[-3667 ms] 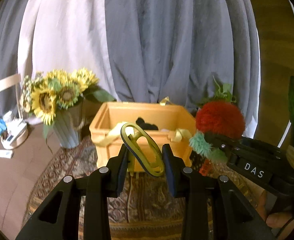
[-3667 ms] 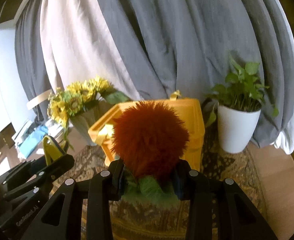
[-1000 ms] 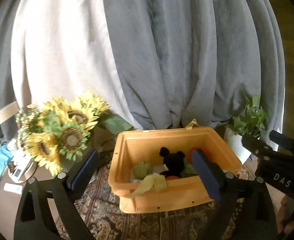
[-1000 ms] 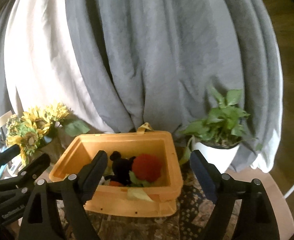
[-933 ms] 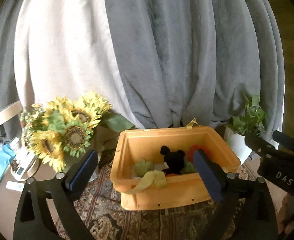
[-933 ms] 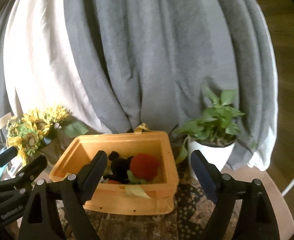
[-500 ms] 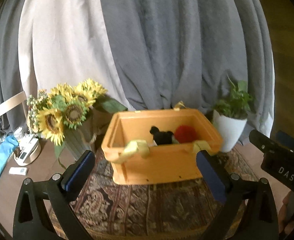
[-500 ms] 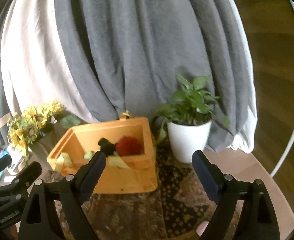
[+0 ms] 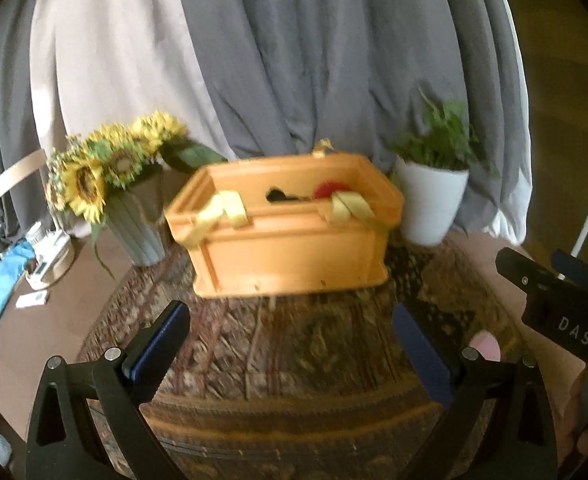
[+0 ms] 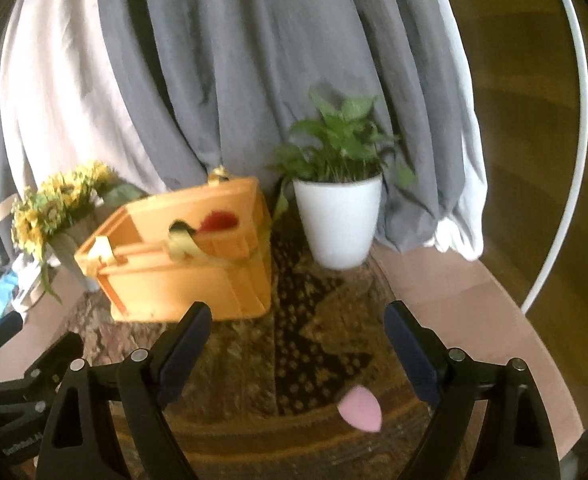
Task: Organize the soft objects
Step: 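Withdraw both open grippers from the crate toward the pink sponge, then grasp the pink makeup sponge from the table with the right gripper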
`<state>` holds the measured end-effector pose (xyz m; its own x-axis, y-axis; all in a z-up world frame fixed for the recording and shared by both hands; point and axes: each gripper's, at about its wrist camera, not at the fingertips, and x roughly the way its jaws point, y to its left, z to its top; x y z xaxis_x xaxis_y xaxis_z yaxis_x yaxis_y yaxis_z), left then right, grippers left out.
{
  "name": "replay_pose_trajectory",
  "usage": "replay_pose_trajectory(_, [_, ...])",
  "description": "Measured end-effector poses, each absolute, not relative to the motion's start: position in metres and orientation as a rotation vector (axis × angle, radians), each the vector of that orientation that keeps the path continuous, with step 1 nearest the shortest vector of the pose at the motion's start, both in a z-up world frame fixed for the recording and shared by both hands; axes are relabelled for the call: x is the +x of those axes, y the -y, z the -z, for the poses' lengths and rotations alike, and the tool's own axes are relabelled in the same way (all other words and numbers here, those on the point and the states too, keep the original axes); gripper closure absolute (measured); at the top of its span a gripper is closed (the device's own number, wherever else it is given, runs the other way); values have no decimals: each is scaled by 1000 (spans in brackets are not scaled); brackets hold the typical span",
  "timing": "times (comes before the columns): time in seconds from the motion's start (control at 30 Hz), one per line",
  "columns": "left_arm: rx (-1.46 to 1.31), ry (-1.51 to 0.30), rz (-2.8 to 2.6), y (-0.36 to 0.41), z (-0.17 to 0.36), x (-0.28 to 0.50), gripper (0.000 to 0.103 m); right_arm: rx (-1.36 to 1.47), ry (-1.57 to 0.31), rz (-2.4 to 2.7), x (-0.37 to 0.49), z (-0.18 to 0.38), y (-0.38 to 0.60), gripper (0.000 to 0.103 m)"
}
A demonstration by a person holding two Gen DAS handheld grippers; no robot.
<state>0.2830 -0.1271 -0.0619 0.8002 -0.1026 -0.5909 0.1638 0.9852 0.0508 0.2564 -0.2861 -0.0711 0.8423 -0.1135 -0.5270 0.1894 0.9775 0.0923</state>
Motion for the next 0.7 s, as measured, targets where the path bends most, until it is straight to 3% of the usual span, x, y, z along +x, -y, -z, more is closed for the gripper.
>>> replay_pose_trajectory(0.7, [112, -884, 134, 168, 141, 273, 0, 117, -771, 90, 256, 150, 325, 15])
